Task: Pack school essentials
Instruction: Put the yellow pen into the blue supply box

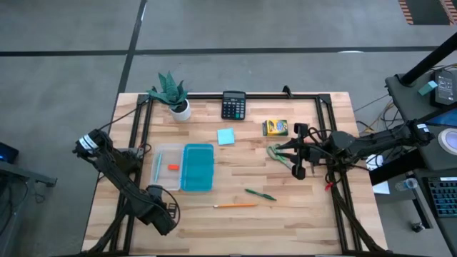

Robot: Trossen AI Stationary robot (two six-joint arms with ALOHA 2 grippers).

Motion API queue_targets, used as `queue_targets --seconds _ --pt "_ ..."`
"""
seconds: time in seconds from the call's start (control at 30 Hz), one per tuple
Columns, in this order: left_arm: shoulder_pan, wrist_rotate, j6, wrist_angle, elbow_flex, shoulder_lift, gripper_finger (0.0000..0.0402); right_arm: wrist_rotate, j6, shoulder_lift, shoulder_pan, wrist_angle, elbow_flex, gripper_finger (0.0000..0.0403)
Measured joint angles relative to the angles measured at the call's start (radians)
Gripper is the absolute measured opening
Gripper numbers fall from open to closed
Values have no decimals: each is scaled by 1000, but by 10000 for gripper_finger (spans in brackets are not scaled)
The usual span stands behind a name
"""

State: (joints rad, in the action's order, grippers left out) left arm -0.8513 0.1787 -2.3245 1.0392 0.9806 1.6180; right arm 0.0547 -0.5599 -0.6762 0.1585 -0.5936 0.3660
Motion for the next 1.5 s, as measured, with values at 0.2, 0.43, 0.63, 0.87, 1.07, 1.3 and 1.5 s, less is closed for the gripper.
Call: queue_targets --seconds 0.2,0.43,0.63,0.87,1.07,1.3,1.5 --pt "-1 0 1 -125 -68 0 137 0 9 0 0 9 0 63" --pt "-16 -1 1 -151 -104 0 137 0 11 0 0 12 0 63" --pt "-44 -33 59 -189 -118 -4 137 1 17 0 0 12 0 63" --pt "-67 -66 151 -208 -115 -3 134 1 17 0 0 12 -1 63" --pt "-74 -72 159 -229 -114 -3 95 8 16 0 0 12 -1 63" --pt "-75 -76 160 -242 -113 -2 20 29 15 0 0 13 -2 63" --pt "-75 -78 135 -236 -110 -2 10 29 10 0 0 13 -2 63"
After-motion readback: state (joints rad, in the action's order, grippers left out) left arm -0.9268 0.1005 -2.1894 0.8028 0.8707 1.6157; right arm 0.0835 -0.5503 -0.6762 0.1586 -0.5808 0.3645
